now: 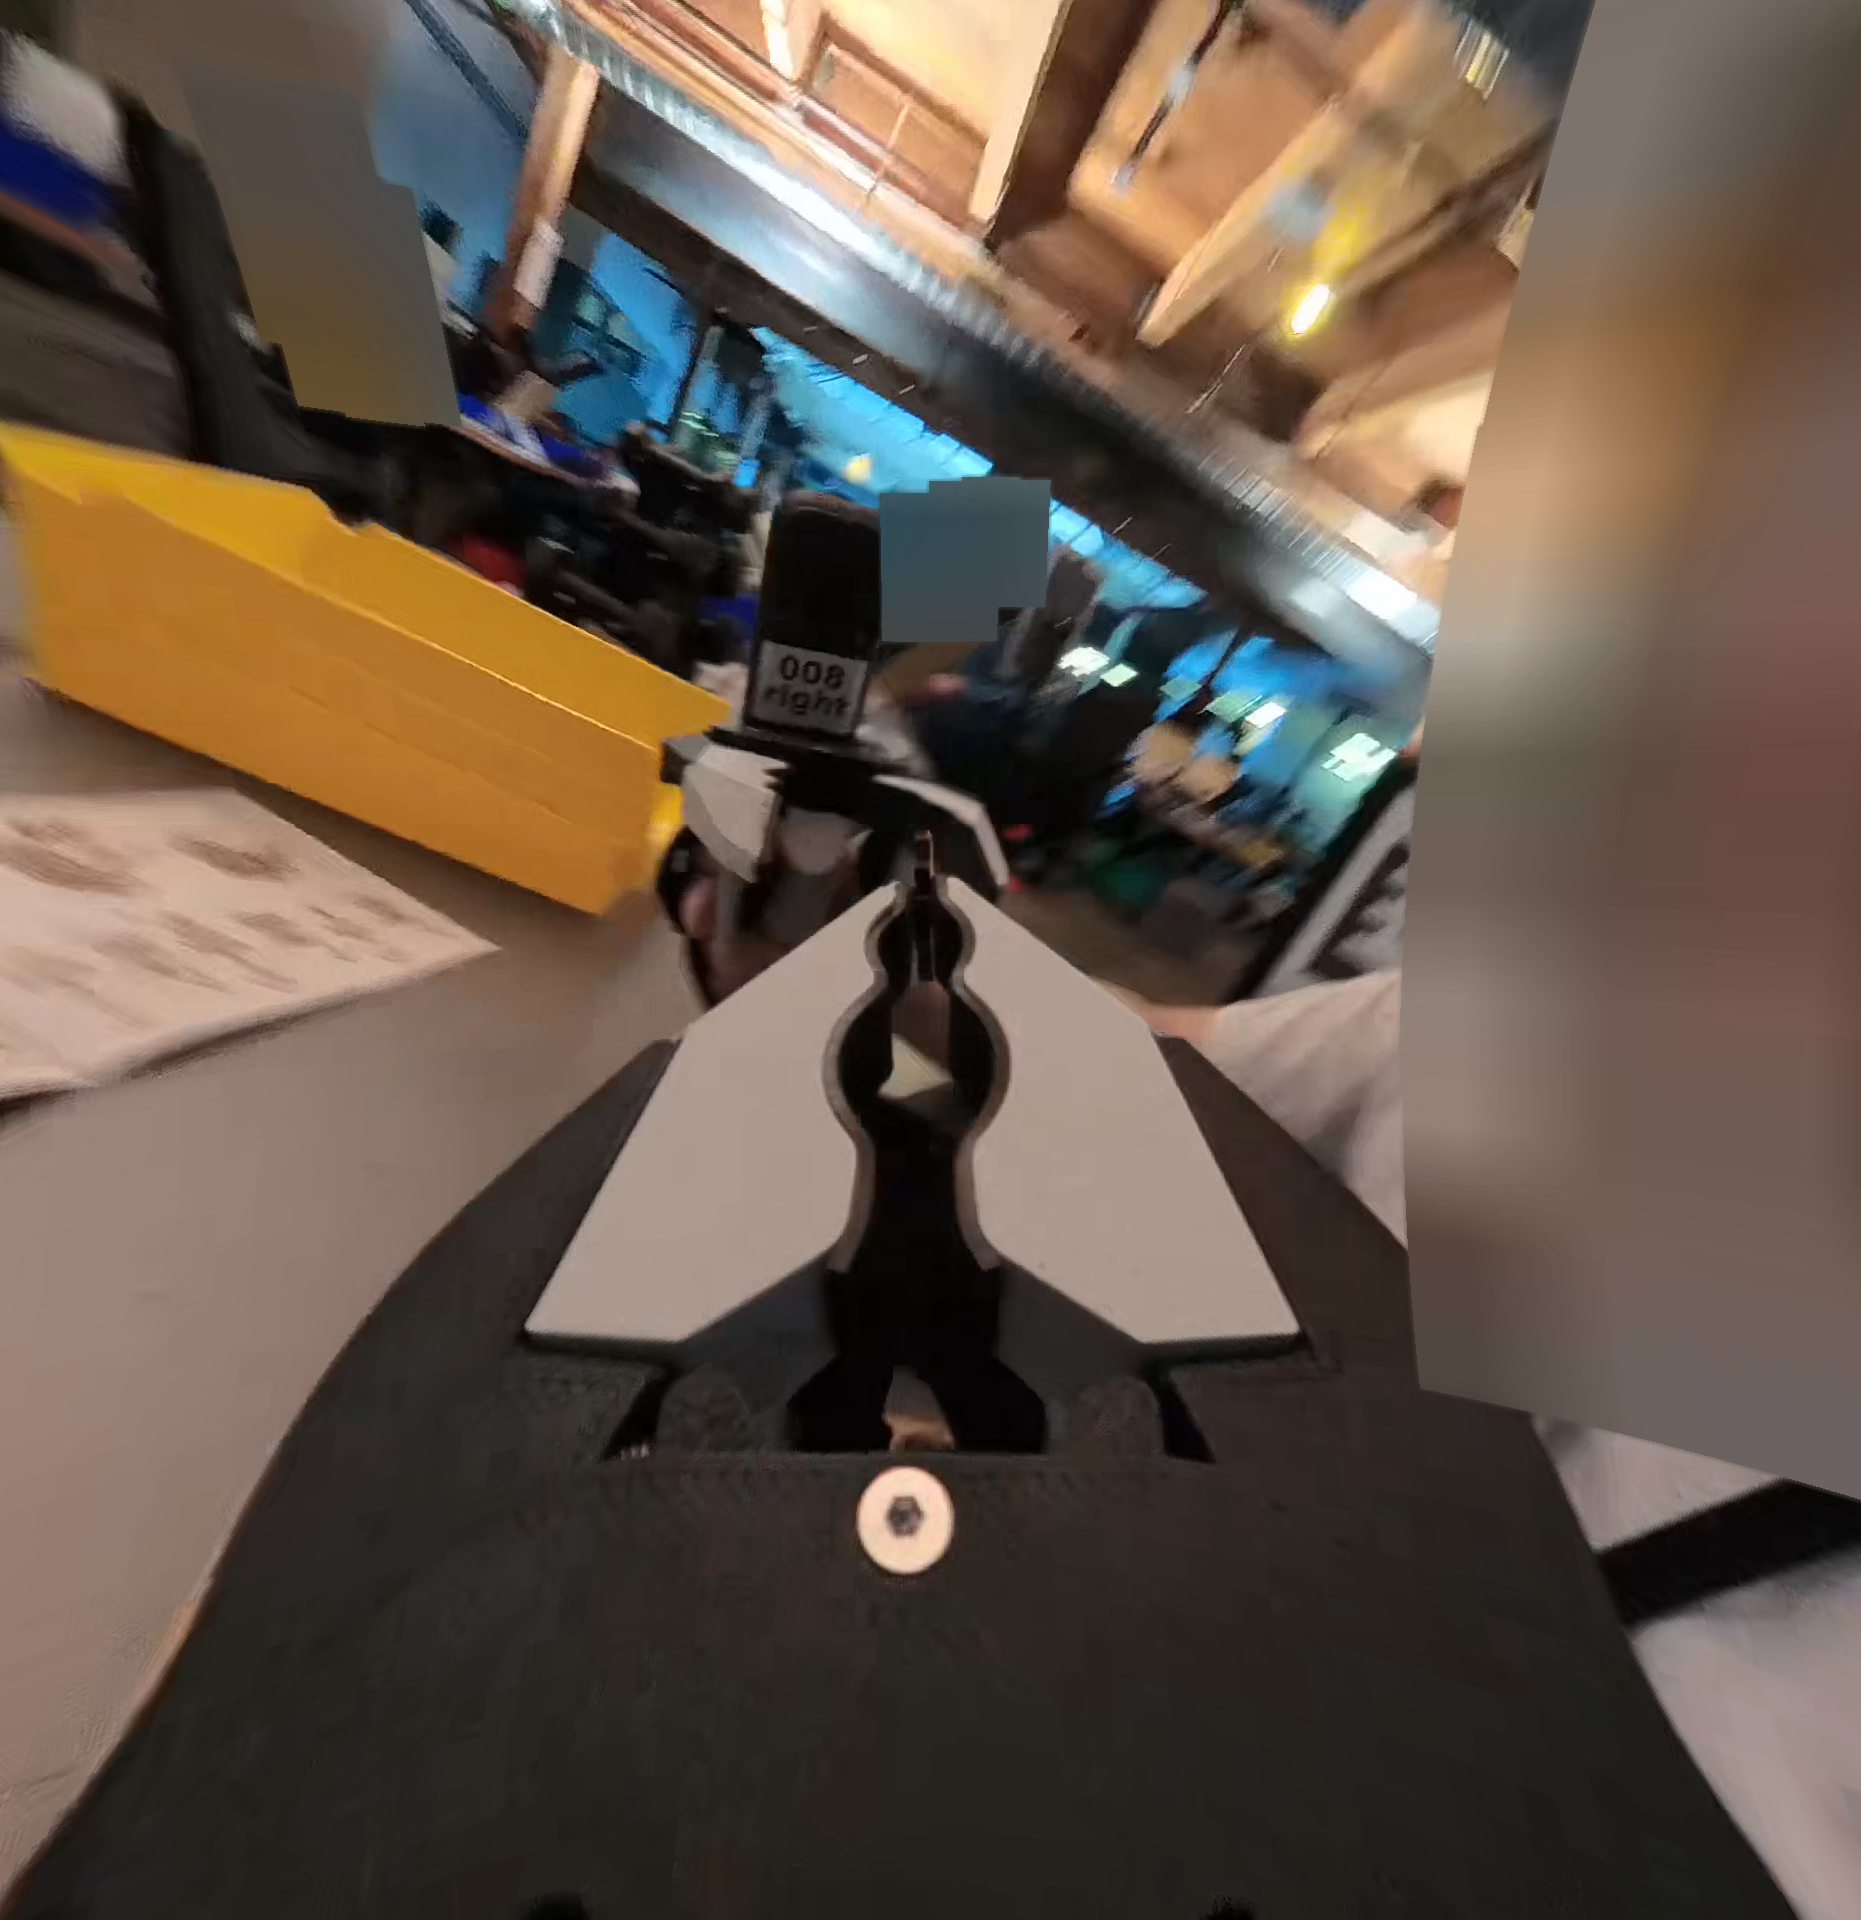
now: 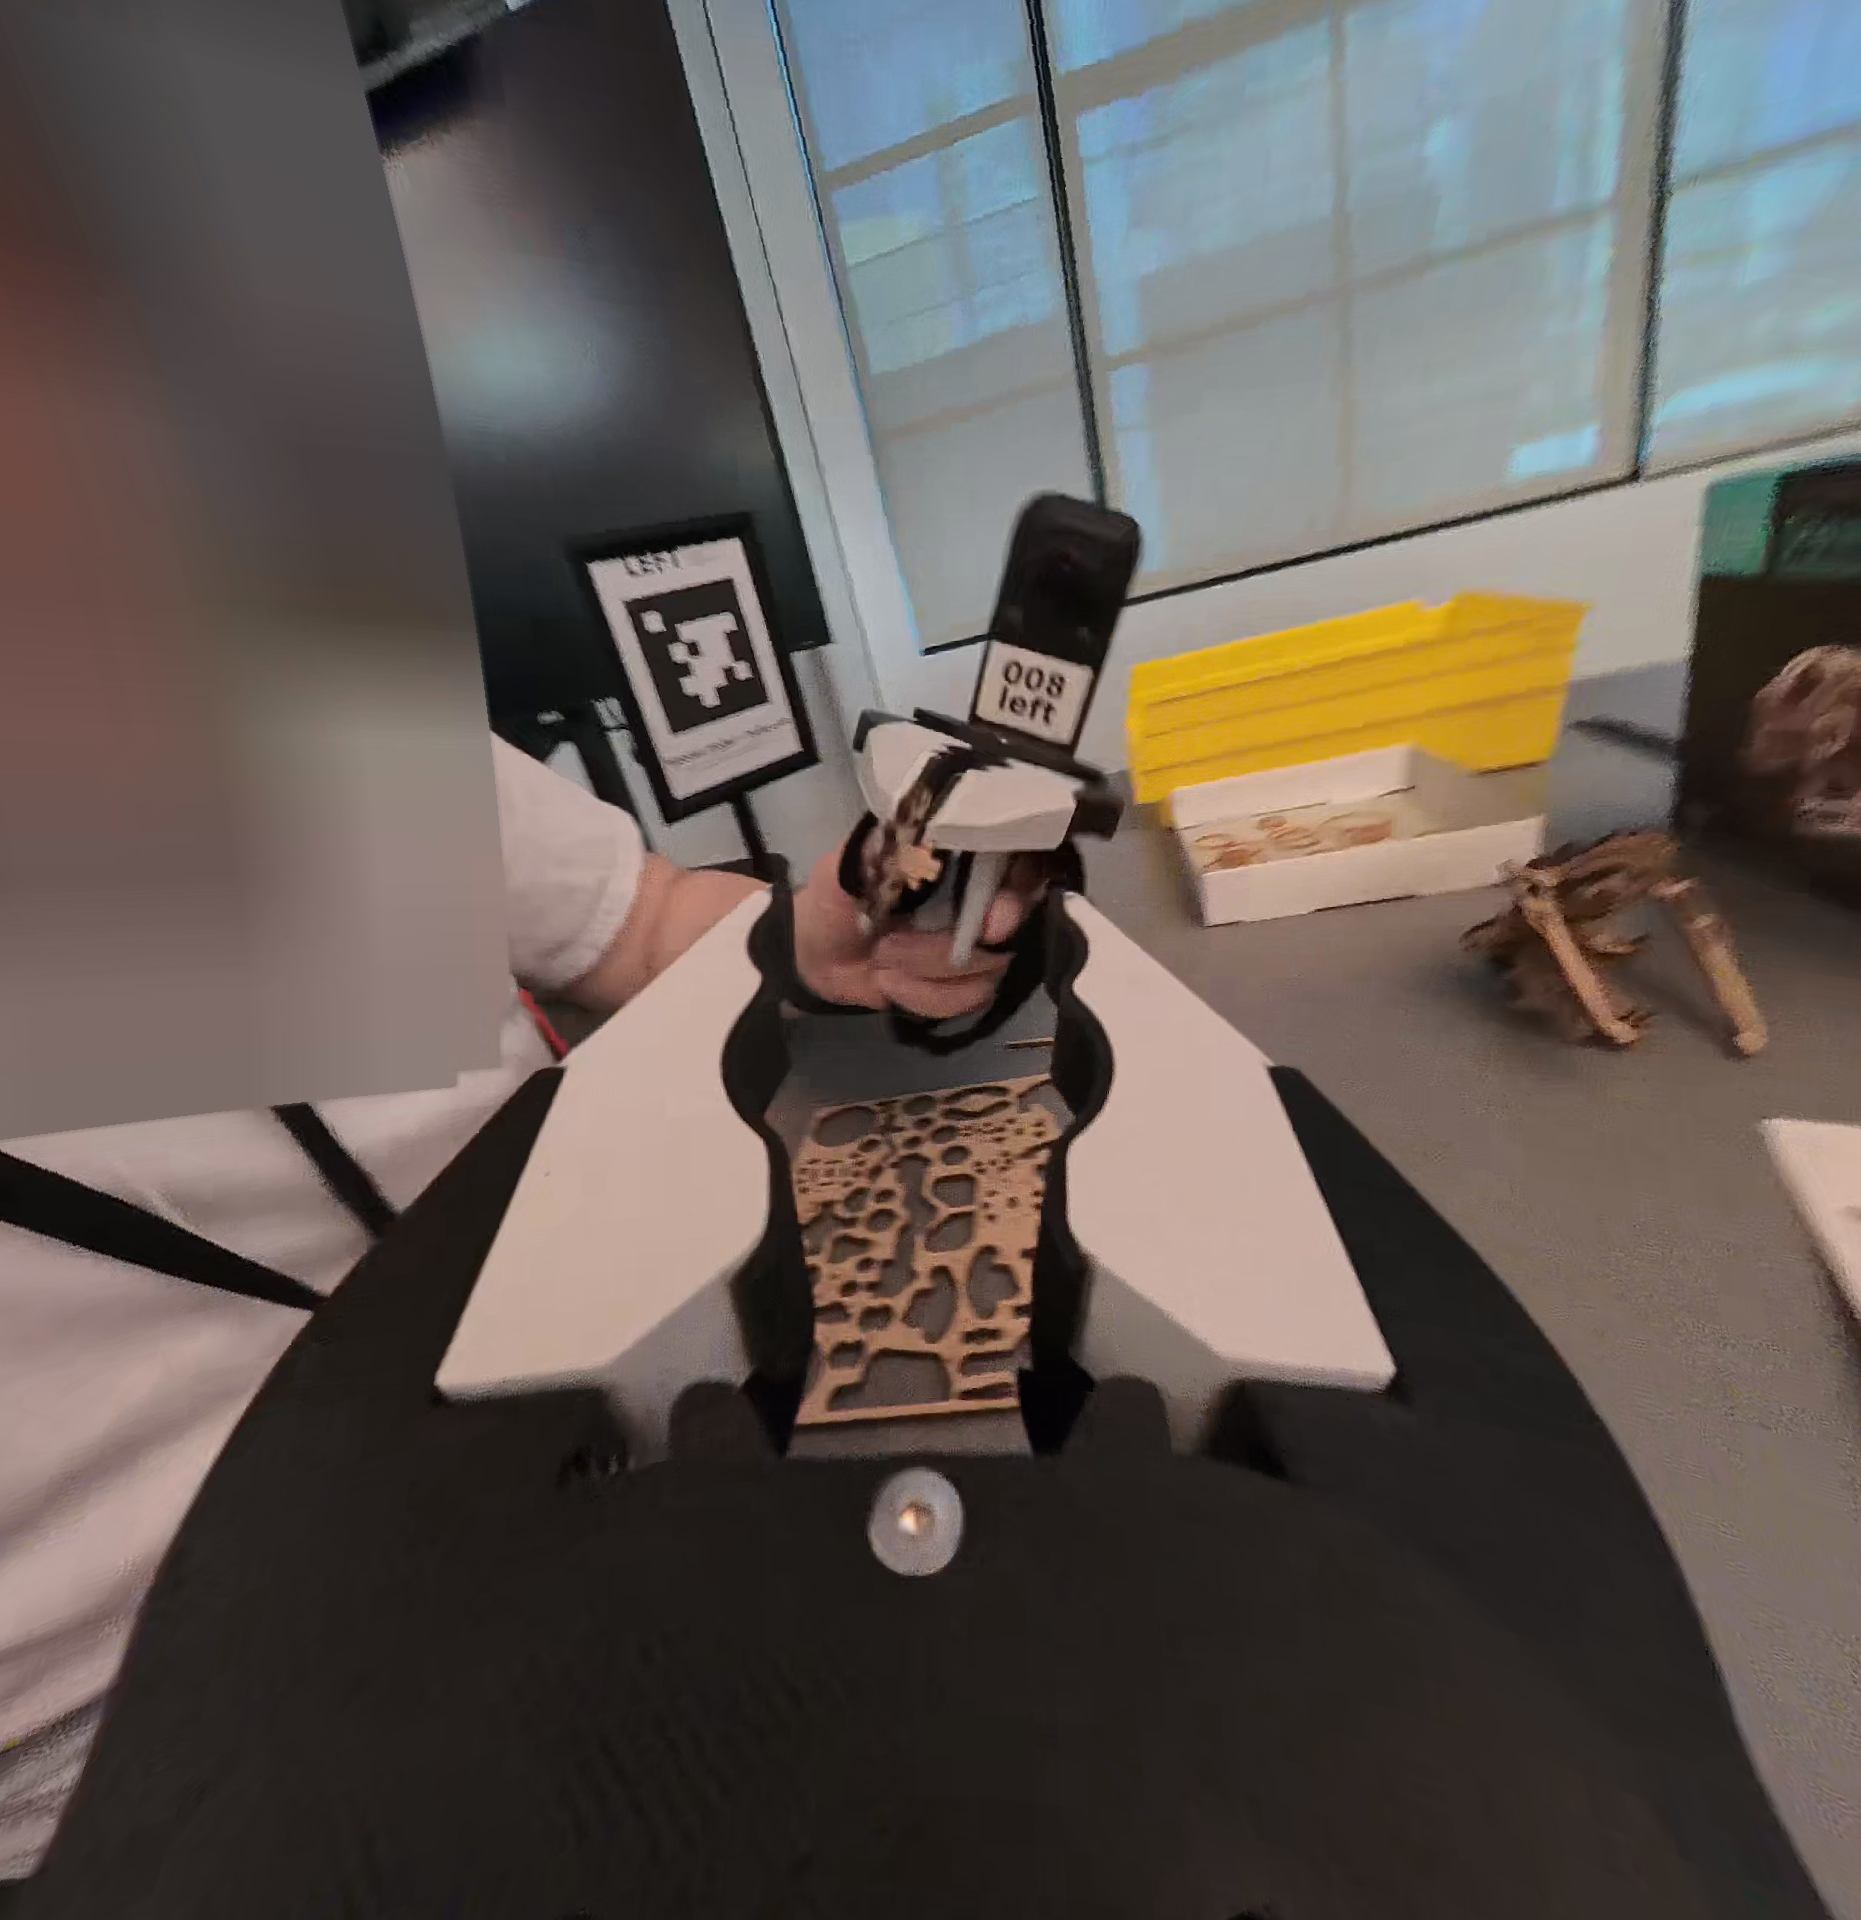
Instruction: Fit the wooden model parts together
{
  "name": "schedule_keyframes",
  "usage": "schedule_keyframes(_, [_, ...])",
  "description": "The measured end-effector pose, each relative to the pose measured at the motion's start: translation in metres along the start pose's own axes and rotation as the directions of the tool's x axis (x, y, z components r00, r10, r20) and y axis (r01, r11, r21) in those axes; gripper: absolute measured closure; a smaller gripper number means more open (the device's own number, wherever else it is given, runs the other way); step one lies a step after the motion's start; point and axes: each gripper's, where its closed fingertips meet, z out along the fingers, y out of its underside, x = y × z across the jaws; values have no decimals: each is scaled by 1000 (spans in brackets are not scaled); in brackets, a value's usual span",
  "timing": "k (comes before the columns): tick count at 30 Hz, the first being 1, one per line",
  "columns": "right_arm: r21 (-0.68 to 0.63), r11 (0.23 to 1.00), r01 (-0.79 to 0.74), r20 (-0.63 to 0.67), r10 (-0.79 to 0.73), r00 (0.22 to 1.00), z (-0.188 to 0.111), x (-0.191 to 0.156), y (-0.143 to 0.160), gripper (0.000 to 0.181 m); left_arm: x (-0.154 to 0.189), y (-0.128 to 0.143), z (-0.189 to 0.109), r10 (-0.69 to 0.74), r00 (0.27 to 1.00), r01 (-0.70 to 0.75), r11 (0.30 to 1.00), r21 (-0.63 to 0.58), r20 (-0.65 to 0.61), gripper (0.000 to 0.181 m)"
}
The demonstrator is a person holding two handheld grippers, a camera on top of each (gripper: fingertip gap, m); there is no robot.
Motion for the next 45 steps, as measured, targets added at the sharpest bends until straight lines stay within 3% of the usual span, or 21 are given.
schedule_keyframes(3, [-95,995,20,-37,-24,999,4,1,9,134,7,-2,-5,339,934,-334,940,-62,108,181])
schedule_keyframes(7, [-228,954,195,-48,-211,976,11,-8,21,132,22,12,-3,622,780,-602,777,-185,74,181])
schedule_keyframes(12, [-292,819,493,-33,-524,851,14,-25,18,152,29,32,6,840,543,-804,524,-280,12,181])
schedule_keyframes(15, [-371,700,610,0,-657,754,14,-30,25,162,31,39,9,881,472,-840,444,-312,-17,181])
schedule_keyframes(18, [-425,612,667,40,-724,689,13,-31,32,171,31,43,10,885,464,-842,426,-331,-42,181])
schedule_keyframes(27, [-467,581,667,54,-734,677,16,-32,39,171,31,48,6,860,504,-826,452,-337,-79,181])
schedule_keyframes(31, [-497,550,671,70,-746,662,16,-29,45,170,25,54,5,874,477,-829,412,-379,-92,181])
schedule_keyframes(35, [-515,534,670,58,-759,649,14,-23,46,157,14,55,2,909,410,-825,333,-457,-77,181])
schedule_keyframes(39, [-554,466,690,57,-805,590,13,-19,45,170,7,58,2,925,373,-805,284,-521,-73,180])
schedule_keyframes(45, [-595,402,696,63,-840,539,12,-13,49,171,0,60,0,937,343,-789,251,-562,-64,181])
